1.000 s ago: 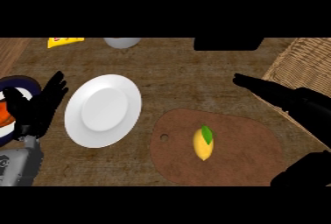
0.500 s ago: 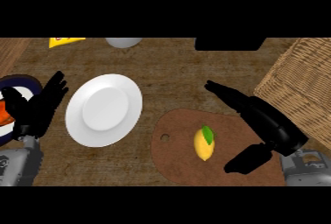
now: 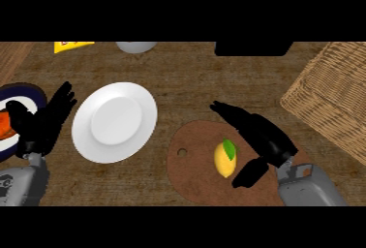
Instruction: Pick the lemon from the cutting board and place it in the basket
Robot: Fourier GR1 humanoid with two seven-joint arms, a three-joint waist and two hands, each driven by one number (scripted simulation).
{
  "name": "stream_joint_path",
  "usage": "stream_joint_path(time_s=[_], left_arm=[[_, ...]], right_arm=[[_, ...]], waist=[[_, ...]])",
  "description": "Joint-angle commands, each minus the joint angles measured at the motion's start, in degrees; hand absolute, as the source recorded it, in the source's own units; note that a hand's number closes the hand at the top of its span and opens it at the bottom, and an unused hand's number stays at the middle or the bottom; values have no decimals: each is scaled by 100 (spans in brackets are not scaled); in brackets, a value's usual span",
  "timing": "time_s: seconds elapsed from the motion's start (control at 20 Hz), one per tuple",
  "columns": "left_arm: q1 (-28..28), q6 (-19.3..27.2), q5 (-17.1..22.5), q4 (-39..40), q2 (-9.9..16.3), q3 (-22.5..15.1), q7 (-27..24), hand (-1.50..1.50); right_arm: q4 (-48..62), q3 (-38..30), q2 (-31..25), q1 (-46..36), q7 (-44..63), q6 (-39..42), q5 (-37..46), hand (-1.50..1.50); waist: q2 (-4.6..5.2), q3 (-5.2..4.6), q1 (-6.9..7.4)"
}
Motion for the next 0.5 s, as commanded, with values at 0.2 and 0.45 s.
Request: stream_joint_path(time_s=[0.2,0.45], left_arm=[[85,-308,126,-309,194,260,266,0],[450,67,-222,-865,-344,-45,293,0]], right_arm=[[64,-132,-278,580,-733,196,414,-150],[440,-431,-15,362,-1052,293,571,-150]], waist=[[-10,1,-19],[-9,1,-3]])
